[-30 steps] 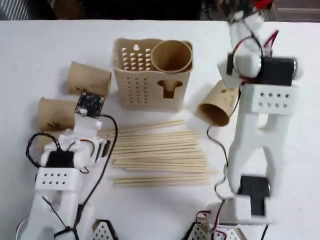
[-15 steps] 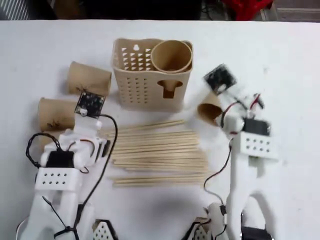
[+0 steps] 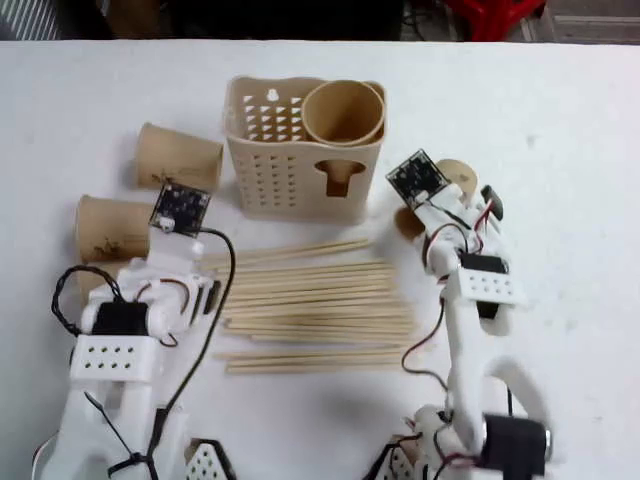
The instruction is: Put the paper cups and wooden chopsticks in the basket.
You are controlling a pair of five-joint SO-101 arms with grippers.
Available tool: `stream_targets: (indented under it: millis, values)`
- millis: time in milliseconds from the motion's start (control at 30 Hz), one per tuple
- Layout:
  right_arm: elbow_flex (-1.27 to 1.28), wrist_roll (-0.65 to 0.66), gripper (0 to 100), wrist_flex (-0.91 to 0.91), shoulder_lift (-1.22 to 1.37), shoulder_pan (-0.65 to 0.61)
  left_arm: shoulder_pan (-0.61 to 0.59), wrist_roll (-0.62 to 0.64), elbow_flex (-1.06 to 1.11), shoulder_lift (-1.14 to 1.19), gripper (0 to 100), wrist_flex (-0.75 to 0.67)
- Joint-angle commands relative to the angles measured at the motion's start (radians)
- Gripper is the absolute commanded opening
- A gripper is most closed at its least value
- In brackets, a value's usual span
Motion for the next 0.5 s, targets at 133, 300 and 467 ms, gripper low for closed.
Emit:
stream_targets:
  millis: [133, 300, 467]
  values:
    - [-0.091, 0.005, 14.1, -0.107, 0.114, 0.076, -0.005, 0.011, -0.006, -0.018, 23, -0.023]
    - [-0.157, -0.196, 4.7, -0.065, 0.073, 0.171, -0.005, 0.011, -0.006, -0.018, 23, -0.023]
    - [-0.307, -0.307, 1.6, 0.268, -0.065, 0.196, -0.007, 0.011, -0.006, -0.018, 23, -0.023]
